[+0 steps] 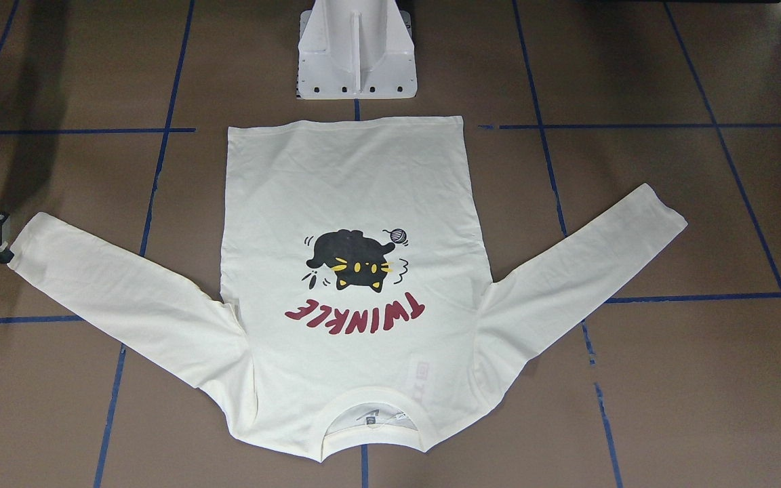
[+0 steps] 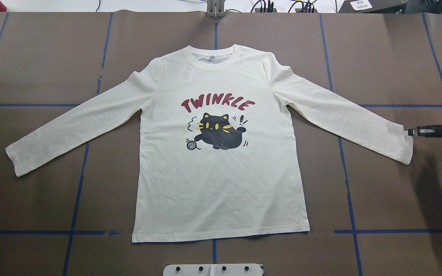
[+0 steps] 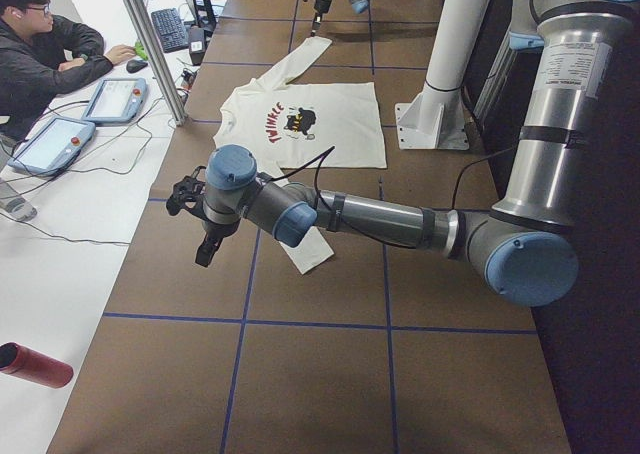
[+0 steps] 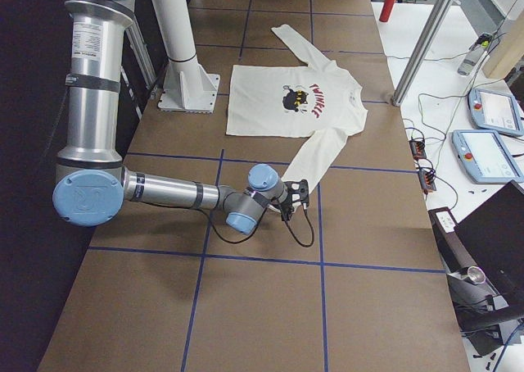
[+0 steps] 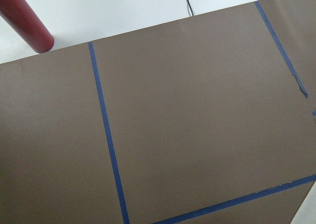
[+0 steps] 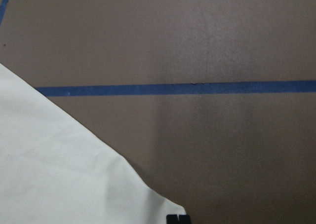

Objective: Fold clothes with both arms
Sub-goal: 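Grasp the sleeve cuff with the right gripper and lift it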

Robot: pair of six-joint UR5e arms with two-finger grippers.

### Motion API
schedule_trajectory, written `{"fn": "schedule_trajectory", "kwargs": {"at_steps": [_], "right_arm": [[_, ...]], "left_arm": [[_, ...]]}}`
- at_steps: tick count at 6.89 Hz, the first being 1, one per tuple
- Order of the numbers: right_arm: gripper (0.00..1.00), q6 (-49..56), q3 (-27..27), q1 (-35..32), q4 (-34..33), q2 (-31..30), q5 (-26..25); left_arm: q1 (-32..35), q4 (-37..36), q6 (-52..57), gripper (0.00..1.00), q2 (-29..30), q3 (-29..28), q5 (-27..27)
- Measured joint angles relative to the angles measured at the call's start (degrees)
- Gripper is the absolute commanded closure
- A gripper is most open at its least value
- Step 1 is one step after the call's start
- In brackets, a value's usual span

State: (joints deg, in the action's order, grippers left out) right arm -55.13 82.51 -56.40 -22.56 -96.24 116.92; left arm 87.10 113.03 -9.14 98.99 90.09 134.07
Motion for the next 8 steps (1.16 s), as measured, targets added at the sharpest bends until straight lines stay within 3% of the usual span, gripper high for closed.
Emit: {"fn": "schedule_trajectory", "kwargs": {"at_steps": [2, 5, 8], "right_arm": [[1.00, 0.04, 4.17, -0.68, -3.79, 0.23, 0.63], [1.00, -0.14, 19.76, -1.57, -27.60, 4.26, 0.46], [1.00, -0.24, 27.45, -1.40, -58.33, 25.14, 0.00]], "left_arm": [[0.02, 0.00, 0.00, 0.00, 0.05, 0.00, 0.04], [0.00, -0.06, 0.00, 0.00, 0.12, -0.01, 0.03], [0.01, -0.08, 0.00, 0.00, 0.13, -0.04, -0.01]]}}
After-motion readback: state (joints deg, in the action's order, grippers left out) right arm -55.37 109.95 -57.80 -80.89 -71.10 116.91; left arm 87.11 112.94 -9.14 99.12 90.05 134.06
